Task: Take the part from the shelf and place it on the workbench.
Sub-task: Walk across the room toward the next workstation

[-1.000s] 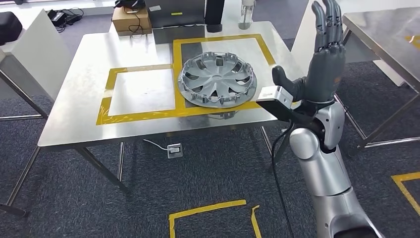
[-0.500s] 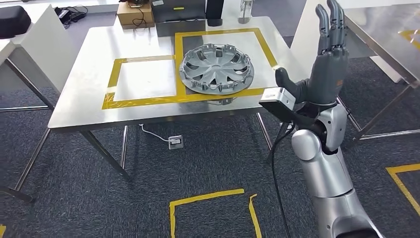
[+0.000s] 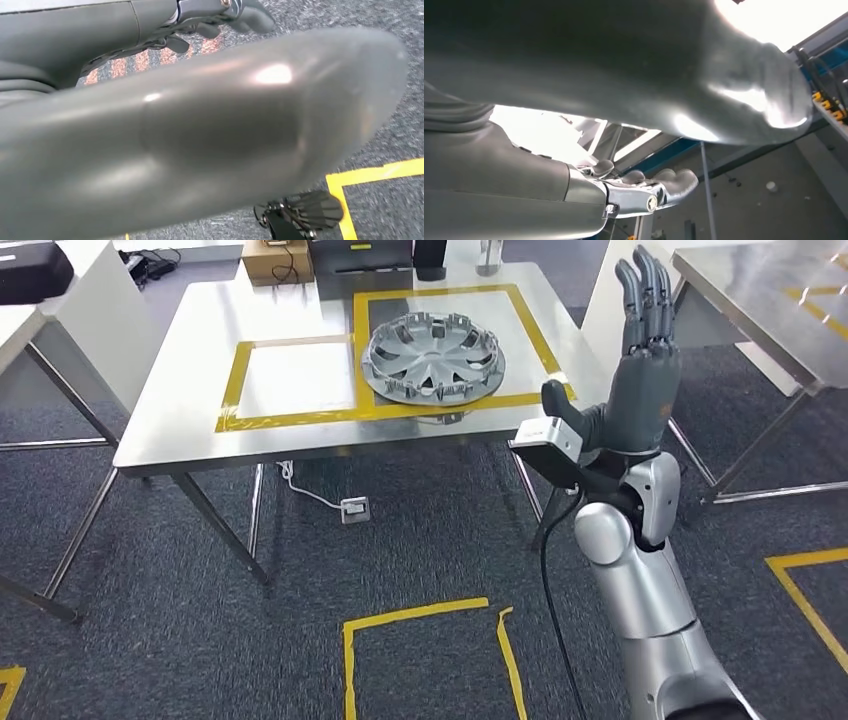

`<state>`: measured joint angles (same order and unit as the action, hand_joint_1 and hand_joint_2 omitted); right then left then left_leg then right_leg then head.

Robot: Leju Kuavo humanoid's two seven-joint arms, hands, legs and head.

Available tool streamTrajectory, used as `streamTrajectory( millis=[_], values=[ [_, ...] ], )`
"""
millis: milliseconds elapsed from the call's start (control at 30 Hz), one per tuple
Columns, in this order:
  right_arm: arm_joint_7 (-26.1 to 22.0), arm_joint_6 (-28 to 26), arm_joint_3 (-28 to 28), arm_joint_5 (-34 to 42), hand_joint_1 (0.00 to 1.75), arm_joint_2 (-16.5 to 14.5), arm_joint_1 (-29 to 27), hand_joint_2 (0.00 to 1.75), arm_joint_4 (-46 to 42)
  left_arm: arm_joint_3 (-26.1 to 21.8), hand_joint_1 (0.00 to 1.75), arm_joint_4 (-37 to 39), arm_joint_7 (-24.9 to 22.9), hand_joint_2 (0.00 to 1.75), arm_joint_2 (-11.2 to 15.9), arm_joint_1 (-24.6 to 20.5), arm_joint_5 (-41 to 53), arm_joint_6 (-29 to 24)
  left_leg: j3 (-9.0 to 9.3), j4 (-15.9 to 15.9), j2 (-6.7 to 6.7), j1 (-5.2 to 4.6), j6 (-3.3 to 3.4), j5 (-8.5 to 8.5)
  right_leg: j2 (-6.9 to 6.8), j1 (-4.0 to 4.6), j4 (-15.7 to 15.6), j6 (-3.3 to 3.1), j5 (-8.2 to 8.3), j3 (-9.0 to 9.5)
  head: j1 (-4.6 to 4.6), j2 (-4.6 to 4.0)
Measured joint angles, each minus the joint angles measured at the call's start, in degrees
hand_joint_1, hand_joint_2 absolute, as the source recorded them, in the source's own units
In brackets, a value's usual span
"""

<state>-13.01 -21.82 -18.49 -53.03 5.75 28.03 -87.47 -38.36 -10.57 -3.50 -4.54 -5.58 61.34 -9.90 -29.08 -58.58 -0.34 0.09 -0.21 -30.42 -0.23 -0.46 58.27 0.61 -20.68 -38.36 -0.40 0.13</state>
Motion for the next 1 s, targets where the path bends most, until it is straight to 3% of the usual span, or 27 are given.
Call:
streamTrajectory(
  millis=[33,67,100,167,200,233,300,333,400,433,467,500,567,633,700,767,800,867,933,1000],
  values=[
    [-0.04,0.07,0.00,0.18,0.00,-0.04,-0.02,0.00,0.21,0.00,0.00,0.02,-0.04,0.00,0.01,0.01,-0.04,0.01,-0.39,0.17,0.12,0.04,0.46,0.55,0.06,-0.11,0.11,0.37,-0.17,-0.26,-0.10,0.00],
    [-0.10,0.14,0.00,0.39,0.00,-0.07,-0.03,0.00,0.46,-0.01,0.00,0.03,-0.07,0.00,0.02,0.02,-0.10,0.01,-0.90,0.31,0.24,0.11,0.95,1.28,0.12,-0.16,0.89,0.69,-1.35,-0.78,-0.05,0.00],
    [-0.19,0.19,0.00,0.63,0.00,-0.07,-0.05,0.00,0.78,-0.01,0.00,0.04,-0.10,0.00,0.01,0.03,-0.15,0.02,-1.57,0.46,0.39,0.22,1.34,2.10,0.18,-0.19,2.74,0.96,-3.59,-1.59,-0.01,0.00],
    [-0.38,0.43,0.00,1.24,0.00,-0.07,-0.06,0.00,1.70,-0.03,0.00,0.02,-0.12,0.00,0.05,0.03,-0.22,0.02,-3.33,0.42,0.53,0.24,1.74,3.64,0.22,-0.26,9.47,1.32,-9.59,-3.50,0.06,0.00],
    [-0.46,0.62,0.00,1.59,0.00,-0.07,-0.10,0.00,2.38,-0.03,0.00,0.02,-0.12,0.00,0.06,0.06,-0.23,0.03,-4.37,0.35,0.56,0.22,1.78,4.41,0.22,-0.29,13.04,1.45,-11.48,-4.10,0.06,0.00],
    [-0.51,0.87,0.00,1.94,0.00,-0.07,-0.15,0.00,3.15,-0.04,0.00,0.02,-0.12,0.00,0.06,0.09,-0.23,0.03,-5.43,0.24,0.57,0.20,1.75,5.17,0.22,-0.30,15.58,1.52,-12.03,-4.10,0.06,0.00],
    [-0.61,1.45,0.03,2.96,0.00,-0.07,-0.25,0.00,4.86,-0.05,0.00,0.03,-0.07,0.00,0.06,0.13,-0.23,0.04,-7.44,-0.11,0.60,0.21,1.58,6.50,0.21,-0.29,15.14,1.42,-9.71,-1.33,0.06,0.00],
    [-0.68,1.81,0.12,3.69,0.00,-0.07,-0.26,0.00,5.84,-0.05,0.00,0.03,-0.01,0.00,0.06,0.12,-0.23,0.05,-8.29,-0.33,0.61,0.21,1.44,7.07,0.21,-0.25,12.05,1.23,-8.47,1.52,0.07,0.00],
    [-0.75,3.58,0.72,6.41,0.00,-0.07,-0.29,0.00,8.86,-0.06,0.00,0.03,0.07,0.00,0.05,0.08,-0.17,0.19,-9.40,-0.60,0.59,0.18,0.94,8.03,0.19,0.08,4.22,0.58,-8.94,7.26,0.02,0.00],
    [-0.82,4.80,1.28,8.34,0.00,-0.05,-0.35,0.00,11.04,-0.05,0.00,0.03,0.08,0.00,0.05,0.06,-0.10,0.35,-9.60,-0.59,0.57,0.22,0.58,8.42,0.16,0.29,1.45,0.15,-9.85,8.89,0.10,0.00],
    [-0.91,6.34,1.95,10.54,0.00,-0.02,-0.49,0.00,13.54,-0.05,0.00,0.02,0.09,0.44,0.05,0.07,-0.02,0.53,-9.62,-0.41,0.56,0.31,0.17,8.82,0.13,0.51,0.09,-0.31,-10.55,9.40,0.19,0.00],
    [-1.01,8.00,2.64,12.78,0.00,0.01,-0.69,0.00,16.19,-0.05,0.00,0.02,0.12,0.87,0.07,0.10,0.07,0.77,-9.54,-0.11,0.56,0.39,-0.28,9.19,0.10,0.62,-0.19,-0.81,-10.32,9.19,0.30,0.00],
    [-1.31,11.91,3.87,17.07,0.00,0.06,-1.02,0.87,22.47,-0.05,0.00,0.03,0.43,1.75,0.20,0.29,0.14,1.20,-9.86,-0.31,0.51,0.61,-1.04,8.95,-0.02,0.51,-0.87,-1.67,-9.03,8.85,0.47,0.01],
    [-1.19,16.66,5.03,21.28,0.00,0.07,-1.55,1.75,30.80,-0.04,0.00,0.11,0.80,1.75,0.30,0.45,0.23,1.61,-11.33,-4.01,0.41,0.71,-1.48,5.22,-0.17,0.25,-1.40,-2.14,-7.59,8.31,0.21,0.01],
    [0.16,21.42,6.30,24.70,0.00,0.05,-3.31,1.75,39.83,-0.04,0.00,0.17,0.68,1.75,0.37,0.58,0.49,1.81,-13.58,-11.23,0.36,0.72,-1.87,0.45,-0.41,0.24,-1.40,-2.21,-6.80,7.43,-0.03,0.00],
    [3.10,25.40,7.63,27.06,0.00,-0.10,-5.96,1.75,47.50,-0.04,0.00,0.17,0.04,1.75,0.47,0.92,0.72,1.75,-13.84,-15.24,0.36,0.91,-2.39,-0.64,-0.69,0.19,-1.06,-2.11,-6.34,6.65,-0.05,0.00],
    [4.98,27.00,8.34,28.22,0.00,-0.26,-7.30,1.75,50.77,-0.04,0.00,0.17,-0.36,1.75,0.50,1.11,0.76,1.63,-12.20,-13.90,0.36,1.16,-2.77,0.27,-0.76,0.08,-0.72,-2.02,-6.28,6.34,-0.07,0.00],
    [9.80,28.96,10.29,31.26,0.00,-0.65,-10.11,1.75,56.81,-0.03,0.00,0.20,-1.35,1.75,0.46,1.34,0.90,1.14,-7.01,-6.98,0.04,1.86,-3.80,1.84,-0.83,-0.05,0.36,-1.56,-6.52,5.65,-0.13,0.00],
    [15.50,28.82,12.92,34.38,0.00,-0.99,-13.48,1.75,61.89,-0.02,0.00,0.25,-2.45,1.75,0.25,1.55,1.13,0.49,-4.01,-2.26,-0.55,2.23,-3.10,2.18,-0.97,0.27,1.41,-0.94,-7.02,4.96,-0.01,0.00],
    [23.46,27.05,15.66,36.44,0.00,-1.41,-17.33,1.75,66.05,-0.01,0.00,0.30,-3.29,1.75,0.13,2.00,1.28,-0.06,-3.88,-1.83,-0.74,2.11,-1.83,2.05,-0.98,0.53,1.60,-0.65,-7.10,4.71,0.29,0.00]
  ],
)
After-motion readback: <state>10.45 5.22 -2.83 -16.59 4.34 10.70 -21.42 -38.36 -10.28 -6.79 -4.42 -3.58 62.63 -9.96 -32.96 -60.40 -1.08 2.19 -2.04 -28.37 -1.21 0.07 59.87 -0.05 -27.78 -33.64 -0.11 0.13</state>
